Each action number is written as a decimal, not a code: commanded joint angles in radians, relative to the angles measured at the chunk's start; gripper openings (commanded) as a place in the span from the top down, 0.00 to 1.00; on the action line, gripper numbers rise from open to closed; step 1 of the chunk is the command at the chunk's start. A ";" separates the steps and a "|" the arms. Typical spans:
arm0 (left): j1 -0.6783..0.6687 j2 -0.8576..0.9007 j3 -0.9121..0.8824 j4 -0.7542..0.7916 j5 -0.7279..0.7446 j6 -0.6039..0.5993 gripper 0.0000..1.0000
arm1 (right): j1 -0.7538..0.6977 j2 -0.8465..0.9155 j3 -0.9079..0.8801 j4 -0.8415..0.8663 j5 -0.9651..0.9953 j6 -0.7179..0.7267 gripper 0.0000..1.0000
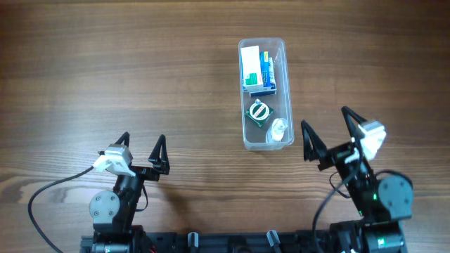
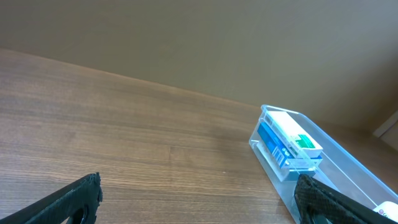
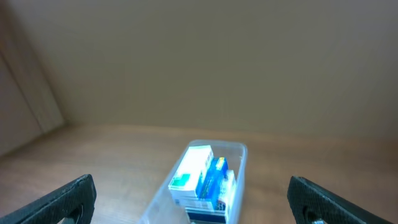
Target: Pack container
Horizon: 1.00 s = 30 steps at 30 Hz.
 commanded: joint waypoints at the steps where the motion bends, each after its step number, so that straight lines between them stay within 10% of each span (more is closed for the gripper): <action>1: 0.008 -0.011 -0.003 -0.005 0.012 0.012 0.00 | 0.004 -0.123 -0.072 0.049 -0.023 -0.017 0.00; 14: 0.008 -0.011 -0.003 -0.005 0.012 0.012 0.00 | -0.011 -0.306 -0.325 0.332 0.064 -0.017 0.00; 30: 0.008 -0.011 -0.003 -0.005 0.012 0.012 0.00 | -0.103 -0.306 -0.333 0.006 0.063 -0.018 0.00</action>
